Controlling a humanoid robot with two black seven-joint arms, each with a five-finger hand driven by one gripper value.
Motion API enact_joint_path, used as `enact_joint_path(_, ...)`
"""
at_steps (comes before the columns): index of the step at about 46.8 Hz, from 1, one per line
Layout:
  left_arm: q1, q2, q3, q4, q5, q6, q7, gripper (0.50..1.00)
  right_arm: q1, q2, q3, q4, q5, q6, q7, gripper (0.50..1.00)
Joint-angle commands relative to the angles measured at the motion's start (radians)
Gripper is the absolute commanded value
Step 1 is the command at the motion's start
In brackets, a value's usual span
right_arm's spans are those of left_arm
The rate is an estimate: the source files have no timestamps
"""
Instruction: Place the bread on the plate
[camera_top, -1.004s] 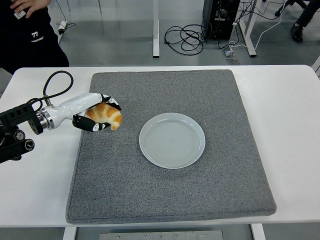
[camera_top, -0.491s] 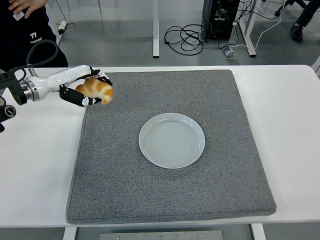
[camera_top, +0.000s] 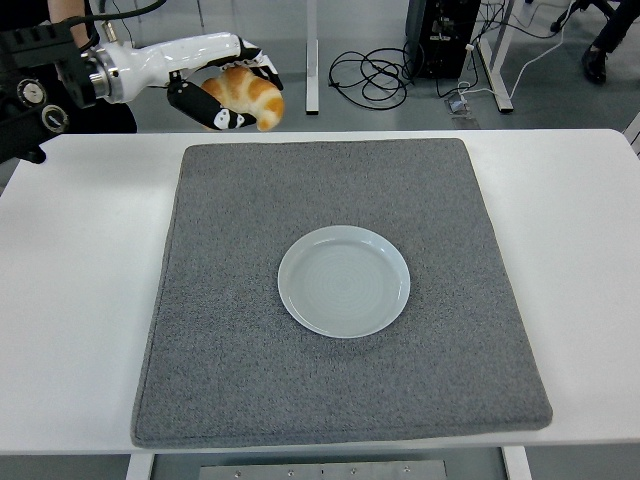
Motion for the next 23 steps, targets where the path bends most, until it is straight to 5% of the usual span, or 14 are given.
enact_joint_path(1, -0.008, -0.063, -0.001, 0.014, 0.001, 0.002, 0.018, 0.5, -0.002, 0.0, 0.0, 0.0, 0.0, 0.0, 0.0, 1.0)
enact_joint_path(10, -0.014, -0.201, 0.003, 0.038, 0.004, 0.002, 0.07, 0.5, -0.002, 0.0, 0.0, 0.0, 0.0, 0.0, 0.0, 1.0)
enact_joint_path(23, -0.013, -0.315, 0.025, 0.038, 0.018, 0.007, 0.119, 0.5, -0.002, 0.0, 0.0, 0.0, 0.0, 0.0, 0.0, 1.0)
